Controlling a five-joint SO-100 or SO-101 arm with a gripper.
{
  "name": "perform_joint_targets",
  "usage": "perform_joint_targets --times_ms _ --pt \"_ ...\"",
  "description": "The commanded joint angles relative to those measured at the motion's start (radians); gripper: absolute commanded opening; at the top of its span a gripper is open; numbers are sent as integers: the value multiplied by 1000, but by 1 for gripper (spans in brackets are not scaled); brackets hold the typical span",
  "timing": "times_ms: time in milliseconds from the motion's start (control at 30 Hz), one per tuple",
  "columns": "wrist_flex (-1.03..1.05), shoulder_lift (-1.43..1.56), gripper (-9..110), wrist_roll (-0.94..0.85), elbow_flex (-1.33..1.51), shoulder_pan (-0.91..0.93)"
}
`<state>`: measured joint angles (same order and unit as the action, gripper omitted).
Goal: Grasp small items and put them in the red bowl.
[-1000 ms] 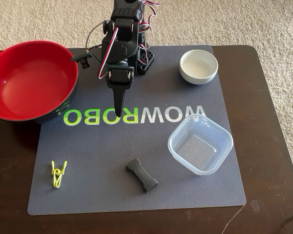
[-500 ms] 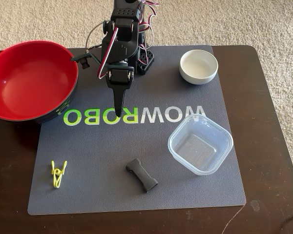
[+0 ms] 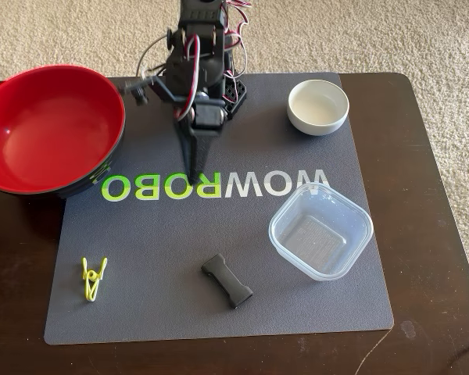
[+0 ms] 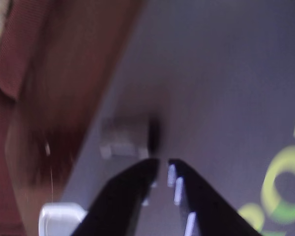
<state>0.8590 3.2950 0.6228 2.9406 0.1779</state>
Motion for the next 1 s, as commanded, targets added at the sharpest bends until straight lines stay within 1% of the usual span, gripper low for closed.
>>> perform_joint_targets --times_ms 0,67,100,167,267,300,433,500,600,733,833,967 --pt "163 -5 13 278 -261 72" --pt "273 -64 14 336 -445 34" --pt "357 -144 15 348 -577 -9" --pt "512 -334 16 336 -861 -121" --pt "804 -719 19 291 -1281 -331" --pt "862 -834 19 262 -1376 -403" --pt "857 -1032 22 339 -1348 -543" --pt "827 -1187 24 313 -1367 -577" --pt "761 -1463 23 209 -1477 -534" --pt "686 -1781 22 143 -1611 -489" --pt "692 -1940 21 91 -1747 -495" --pt "692 -2033 22 84 -1758 -500"
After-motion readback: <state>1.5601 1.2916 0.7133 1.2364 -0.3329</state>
